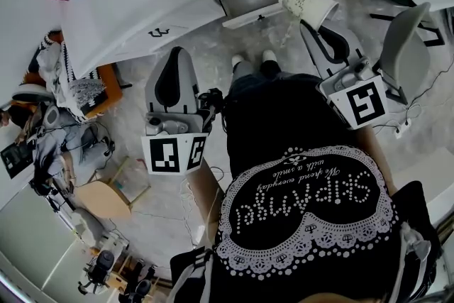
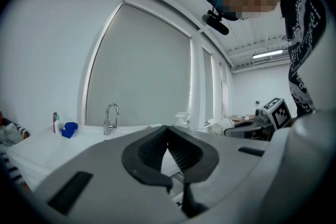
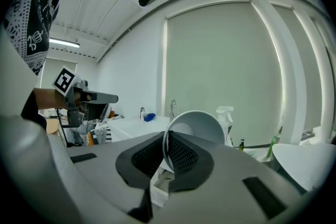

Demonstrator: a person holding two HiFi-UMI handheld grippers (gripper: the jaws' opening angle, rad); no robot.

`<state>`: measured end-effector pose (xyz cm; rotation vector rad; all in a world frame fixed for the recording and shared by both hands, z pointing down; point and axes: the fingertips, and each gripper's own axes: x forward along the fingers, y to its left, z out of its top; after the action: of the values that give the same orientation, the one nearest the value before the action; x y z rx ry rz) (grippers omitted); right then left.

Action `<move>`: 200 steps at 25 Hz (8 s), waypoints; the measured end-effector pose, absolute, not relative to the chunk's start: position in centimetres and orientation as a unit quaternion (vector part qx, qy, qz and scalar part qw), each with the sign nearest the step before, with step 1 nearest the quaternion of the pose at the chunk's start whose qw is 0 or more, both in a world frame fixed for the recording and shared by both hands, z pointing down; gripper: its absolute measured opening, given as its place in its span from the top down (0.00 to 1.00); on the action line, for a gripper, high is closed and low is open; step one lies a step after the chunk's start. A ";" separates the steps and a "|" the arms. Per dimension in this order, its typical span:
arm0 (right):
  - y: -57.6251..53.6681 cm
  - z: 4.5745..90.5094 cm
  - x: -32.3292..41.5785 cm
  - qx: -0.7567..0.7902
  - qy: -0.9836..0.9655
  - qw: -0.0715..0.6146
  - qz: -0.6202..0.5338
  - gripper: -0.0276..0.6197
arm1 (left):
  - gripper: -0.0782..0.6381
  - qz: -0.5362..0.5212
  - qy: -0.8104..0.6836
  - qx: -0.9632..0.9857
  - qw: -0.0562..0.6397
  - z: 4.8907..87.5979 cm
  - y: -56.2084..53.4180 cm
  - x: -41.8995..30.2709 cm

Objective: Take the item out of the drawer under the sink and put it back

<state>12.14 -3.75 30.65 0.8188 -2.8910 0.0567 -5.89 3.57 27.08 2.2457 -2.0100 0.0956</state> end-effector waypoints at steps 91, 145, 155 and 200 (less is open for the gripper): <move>-3.9 31.6 4.5 0.304 -0.939 0.162 -0.005 0.92 | 0.88 0.020 -0.642 0.756 0.124 28.3 -0.2 -12.8; -8.7 59.9 1.8 0.057 -0.834 0.521 -0.170 0.92 | 0.88 0.021 -0.612 0.753 0.242 34.1 3.2 -11.6; -10.8 65.2 -0.4 0.040 -0.829 0.541 -0.137 0.92 | 0.88 0.031 -0.636 0.721 0.275 37.1 4.4 -12.8; -13.0 74.1 -2.5 -0.065 -0.773 0.621 -0.112 0.92 | 0.88 0.038 -0.661 0.689 0.296 39.3 5.6 -12.8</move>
<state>-2.55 -12.99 74.11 -0.1504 -1.7757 -0.2575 -12.77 5.56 39.25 1.8313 -1.7569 0.1024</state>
